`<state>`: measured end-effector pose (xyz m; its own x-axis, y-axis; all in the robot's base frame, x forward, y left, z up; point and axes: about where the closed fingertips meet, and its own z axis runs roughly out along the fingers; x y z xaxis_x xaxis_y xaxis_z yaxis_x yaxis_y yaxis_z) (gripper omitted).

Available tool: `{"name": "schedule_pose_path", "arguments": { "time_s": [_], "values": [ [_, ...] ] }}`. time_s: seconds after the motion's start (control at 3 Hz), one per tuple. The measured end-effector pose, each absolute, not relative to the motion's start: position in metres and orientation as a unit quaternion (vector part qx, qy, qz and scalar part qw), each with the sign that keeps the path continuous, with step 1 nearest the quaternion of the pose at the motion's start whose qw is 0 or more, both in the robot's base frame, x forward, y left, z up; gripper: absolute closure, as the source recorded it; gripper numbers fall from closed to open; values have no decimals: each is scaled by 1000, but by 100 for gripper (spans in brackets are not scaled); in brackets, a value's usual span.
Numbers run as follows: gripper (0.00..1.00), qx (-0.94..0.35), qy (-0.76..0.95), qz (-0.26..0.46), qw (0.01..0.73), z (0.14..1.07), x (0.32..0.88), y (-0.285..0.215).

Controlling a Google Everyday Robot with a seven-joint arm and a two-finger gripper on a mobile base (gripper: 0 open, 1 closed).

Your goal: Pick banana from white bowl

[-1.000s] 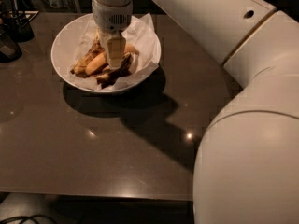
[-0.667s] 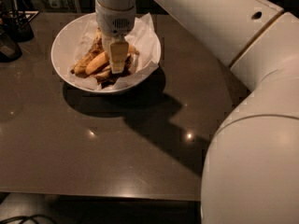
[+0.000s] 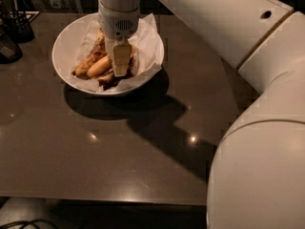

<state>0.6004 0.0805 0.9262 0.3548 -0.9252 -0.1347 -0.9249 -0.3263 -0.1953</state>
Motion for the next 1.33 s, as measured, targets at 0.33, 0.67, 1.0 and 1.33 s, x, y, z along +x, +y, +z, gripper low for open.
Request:
{"name": "schedule_pose_path", "arguments": {
  "time_s": [0.33, 0.67, 1.0, 1.33],
  "values": [
    [45, -814, 570, 3, 116, 925, 598, 79],
    [45, -812, 573, 7, 113, 924, 595, 78],
    [45, -804, 586, 15, 106, 918, 588, 69],
    [45, -796, 597, 18, 102, 916, 583, 59]
  ]
}}
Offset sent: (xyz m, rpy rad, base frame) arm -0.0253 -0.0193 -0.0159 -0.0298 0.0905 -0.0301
